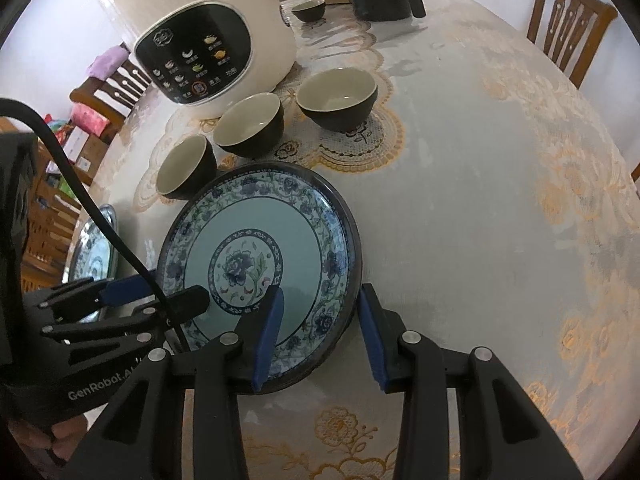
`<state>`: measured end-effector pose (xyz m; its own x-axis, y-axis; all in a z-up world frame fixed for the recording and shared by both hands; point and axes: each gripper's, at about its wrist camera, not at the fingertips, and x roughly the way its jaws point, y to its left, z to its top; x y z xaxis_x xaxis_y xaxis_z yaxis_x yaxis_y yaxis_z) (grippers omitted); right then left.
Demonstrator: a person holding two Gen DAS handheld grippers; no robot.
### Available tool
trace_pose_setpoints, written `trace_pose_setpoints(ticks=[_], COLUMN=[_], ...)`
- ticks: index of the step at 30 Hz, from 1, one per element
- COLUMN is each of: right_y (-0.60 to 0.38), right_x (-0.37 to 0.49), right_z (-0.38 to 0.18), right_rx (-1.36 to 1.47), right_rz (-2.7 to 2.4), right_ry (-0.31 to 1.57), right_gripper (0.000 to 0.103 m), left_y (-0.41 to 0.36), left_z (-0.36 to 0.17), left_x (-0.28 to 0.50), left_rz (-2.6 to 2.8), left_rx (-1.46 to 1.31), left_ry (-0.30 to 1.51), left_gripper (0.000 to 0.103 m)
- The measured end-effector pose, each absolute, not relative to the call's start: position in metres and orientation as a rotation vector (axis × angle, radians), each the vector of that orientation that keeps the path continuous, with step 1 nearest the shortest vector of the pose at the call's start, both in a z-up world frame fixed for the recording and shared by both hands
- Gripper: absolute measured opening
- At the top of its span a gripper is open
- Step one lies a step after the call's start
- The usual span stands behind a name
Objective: Organize plates and bowls
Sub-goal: 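Position both grippers on that plate's rim and close them, then lift the blue-and-white plate off the table with both grippers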
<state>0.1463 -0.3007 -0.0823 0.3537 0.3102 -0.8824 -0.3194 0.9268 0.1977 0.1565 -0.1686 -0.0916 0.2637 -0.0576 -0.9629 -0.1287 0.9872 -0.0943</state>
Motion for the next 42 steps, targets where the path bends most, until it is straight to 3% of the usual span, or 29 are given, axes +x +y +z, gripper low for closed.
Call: trace_pose_setpoints(ticks=[6, 10, 12, 42], right_y=[-0.294, -0.301, -0.306, -0.266], right_x=[0.144, 0.143, 0.141, 0.09], right_z=[-0.083, -0.083, -0.084, -0.051], right_rx=[-0.062, -0.02, 0.008, -0.012], right_rz=[0.388, 0.364, 0.365, 0.394], right_ry=[1.121, 1.117, 1.125, 1.081], right_gripper=[0.039, 0.022, 0.019, 0.018], left_y=[-0.169, -0.167, -0.166, -0.122], left_z=[-0.093, -0.092, -0.091, -0.048], left_x=[0.156, 0.151, 0.147, 0.086], left_rz=[0.046, 0.053, 0.057, 0.086], left_rx=[-0.167, -0.167, -0.147, -0.215], left_ry=[1.291, 1.288, 1.288, 1.206], left_gripper=[0.051, 0.048, 0.045, 0.043])
